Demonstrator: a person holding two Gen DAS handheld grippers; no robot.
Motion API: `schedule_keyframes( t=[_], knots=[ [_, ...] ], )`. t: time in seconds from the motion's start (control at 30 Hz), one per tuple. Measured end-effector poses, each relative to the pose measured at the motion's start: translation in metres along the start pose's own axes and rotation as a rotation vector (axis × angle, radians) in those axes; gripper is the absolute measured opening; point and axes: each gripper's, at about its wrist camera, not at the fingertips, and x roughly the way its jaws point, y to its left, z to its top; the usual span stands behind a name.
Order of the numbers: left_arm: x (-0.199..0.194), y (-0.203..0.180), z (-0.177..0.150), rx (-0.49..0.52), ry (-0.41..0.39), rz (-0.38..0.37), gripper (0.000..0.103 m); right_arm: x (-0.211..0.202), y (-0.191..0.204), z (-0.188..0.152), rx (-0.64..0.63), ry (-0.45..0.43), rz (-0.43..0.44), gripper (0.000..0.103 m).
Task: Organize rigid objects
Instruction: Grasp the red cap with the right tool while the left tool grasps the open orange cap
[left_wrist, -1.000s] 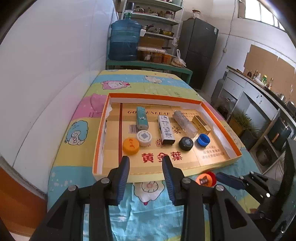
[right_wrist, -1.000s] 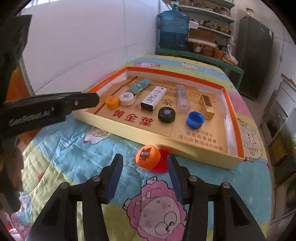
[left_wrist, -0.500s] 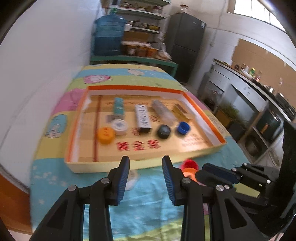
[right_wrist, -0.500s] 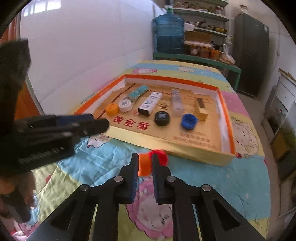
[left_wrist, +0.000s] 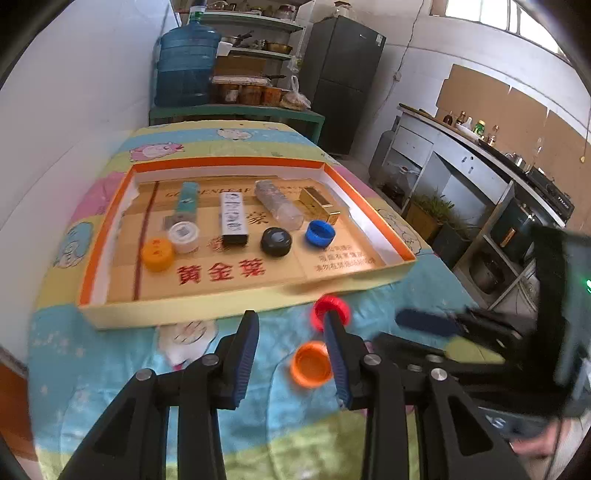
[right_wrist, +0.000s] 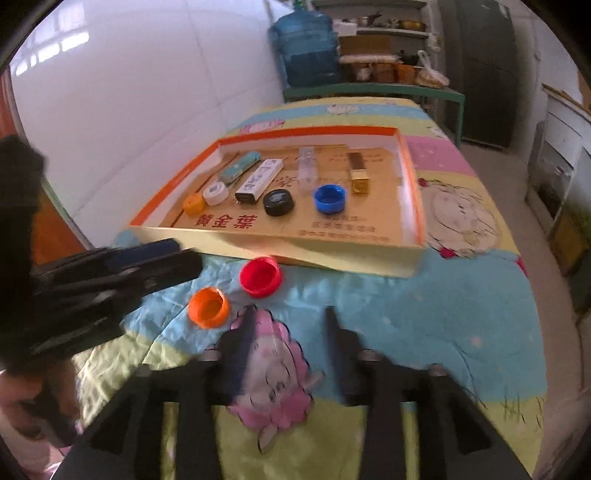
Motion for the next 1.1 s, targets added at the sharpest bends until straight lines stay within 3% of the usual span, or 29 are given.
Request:
schedule_keyframes(
  t=[0.23, 0.33, 0.53, 0.73, 1.1],
  knots=[
    [-0.018, 0.0, -0.024, 0.046, 0.008, 0.032, 0.037, 0.027, 0.024, 0.016, -0.112, 0.015, -0.038, 0.056],
    [-0.017, -0.002, -0.028, 0.059, 0.014, 0.024, 0.037, 0.035, 0.024, 0.021, -0.096, 0.029, -0.015, 0.031],
    [-0.007, -0.014, -0.03, 0.101, 0.032, -0.002, 0.037, 0.034, 0.012, 0.023, -0.019, 0.031, 0.023, 0.031],
    [0.001, -0.021, -0.028, 0.109, 0.038, -0.031, 0.037, 0.008, -0.007, 0.014, 0.056, -0.021, 0.073, 0.031],
    [0.033, -0.032, -0.02, 0.11, 0.092, 0.033, 0.036, -0.012, -0.016, 0.005, 0.07, -0.04, 0.044, 0.031]
  ],
)
